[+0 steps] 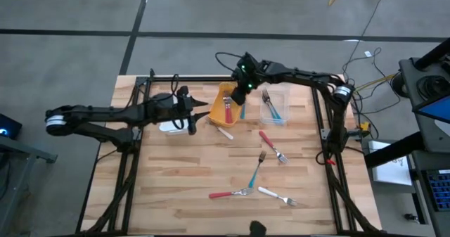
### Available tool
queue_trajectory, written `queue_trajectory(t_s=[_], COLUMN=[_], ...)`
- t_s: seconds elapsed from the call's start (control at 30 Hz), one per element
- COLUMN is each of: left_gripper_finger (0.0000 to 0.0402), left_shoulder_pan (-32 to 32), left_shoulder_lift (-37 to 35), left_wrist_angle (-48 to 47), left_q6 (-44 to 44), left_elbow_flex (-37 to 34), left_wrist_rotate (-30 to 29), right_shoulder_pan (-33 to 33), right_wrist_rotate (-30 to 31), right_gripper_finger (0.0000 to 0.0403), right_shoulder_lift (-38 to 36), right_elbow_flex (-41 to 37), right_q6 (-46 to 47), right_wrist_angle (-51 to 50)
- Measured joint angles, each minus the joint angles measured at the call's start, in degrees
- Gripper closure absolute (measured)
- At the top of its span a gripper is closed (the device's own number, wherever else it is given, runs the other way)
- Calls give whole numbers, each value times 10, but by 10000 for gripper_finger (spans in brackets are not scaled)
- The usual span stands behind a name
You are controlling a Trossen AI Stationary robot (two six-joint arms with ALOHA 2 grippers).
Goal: Sort silverware by color (type)
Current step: Put the pink fork into the yellow bin
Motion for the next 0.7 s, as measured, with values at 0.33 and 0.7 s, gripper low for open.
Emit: queue_trajectory(t_s=[0.33, 0.7], left_gripper_finger=[257, 257], left_shoulder_pan=[0, 0], left_shoulder_lift=[34, 76], left_wrist_angle=[1, 0], left_q6=[16, 17], left_elbow_flex=[25, 44], left_wrist_rotate=[0, 0], right_shoulder_pan=[65, 80], right_wrist_rotate=[150, 244], right_gripper_finger=[323, 323], right_shoulder_lift=[-24, -19], right_elbow_flex=[0, -5], right_q6=[-47, -44], right_wrist_angle=[-212, -157])
